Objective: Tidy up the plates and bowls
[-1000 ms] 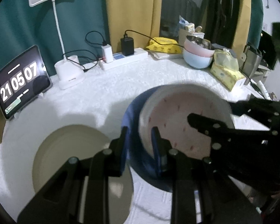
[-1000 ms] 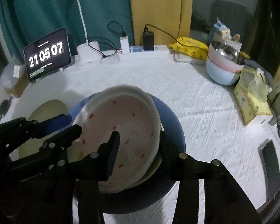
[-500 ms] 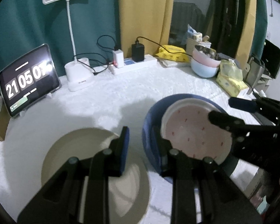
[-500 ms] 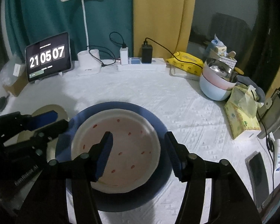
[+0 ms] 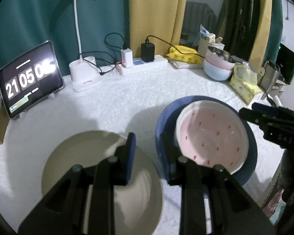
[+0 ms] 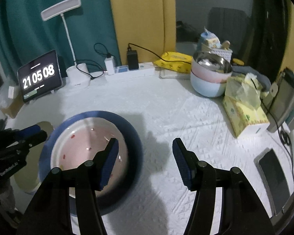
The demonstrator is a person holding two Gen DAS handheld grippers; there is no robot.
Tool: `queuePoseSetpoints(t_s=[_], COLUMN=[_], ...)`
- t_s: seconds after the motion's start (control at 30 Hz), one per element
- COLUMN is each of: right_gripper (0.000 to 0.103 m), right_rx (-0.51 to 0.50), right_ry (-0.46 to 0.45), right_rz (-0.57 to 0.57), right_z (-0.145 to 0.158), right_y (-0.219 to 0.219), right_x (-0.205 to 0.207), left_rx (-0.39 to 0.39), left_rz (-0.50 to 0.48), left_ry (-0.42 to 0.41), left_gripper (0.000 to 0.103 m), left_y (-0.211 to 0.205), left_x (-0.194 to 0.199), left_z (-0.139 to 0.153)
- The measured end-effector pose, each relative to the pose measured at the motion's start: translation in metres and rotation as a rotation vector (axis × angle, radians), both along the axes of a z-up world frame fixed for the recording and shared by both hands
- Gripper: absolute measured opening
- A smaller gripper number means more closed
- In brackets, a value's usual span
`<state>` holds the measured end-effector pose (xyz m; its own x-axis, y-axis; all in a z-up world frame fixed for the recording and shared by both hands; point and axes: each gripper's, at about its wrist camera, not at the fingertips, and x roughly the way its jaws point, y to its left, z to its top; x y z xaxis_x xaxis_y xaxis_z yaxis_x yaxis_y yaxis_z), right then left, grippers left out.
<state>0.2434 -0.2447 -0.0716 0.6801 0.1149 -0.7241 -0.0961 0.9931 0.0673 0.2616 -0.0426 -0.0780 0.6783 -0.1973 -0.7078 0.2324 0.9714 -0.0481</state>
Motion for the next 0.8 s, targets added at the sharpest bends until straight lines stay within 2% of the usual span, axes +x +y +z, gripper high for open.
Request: queuePoseSetpoints(t_s=[0.17, 0.33, 0.63, 0.8], right_gripper=[0.060, 0.060, 0.060, 0.060], right_rx=[0.041, 0.016, 0.051, 0.079], right_ry=[0.010, 0.015, 0.097, 0.107], right_rz=[-0.008, -0.031, 0.030, 0.030], right_z=[-0.008, -0.013, -0.032, -0.034], right_y=[-0.010, -0.014, -0.013, -0.014], right_x=[0.000, 0.001, 0.011, 0.013], left_rx=[0.012, 0.027, 0.055, 0.048], left_rz=[-0.005, -0.013, -0.012, -0.005], left_ry=[0.014, 0.026, 0.059, 0.056], left_gripper=[0.027, 0.027, 0.027, 0.027], left_y=[-0.004, -0.010, -0.016, -0.014], left_x=[0.003, 0.004, 0.009, 0.009], left_z=[-0.005, -0.010, -0.020, -0.020])
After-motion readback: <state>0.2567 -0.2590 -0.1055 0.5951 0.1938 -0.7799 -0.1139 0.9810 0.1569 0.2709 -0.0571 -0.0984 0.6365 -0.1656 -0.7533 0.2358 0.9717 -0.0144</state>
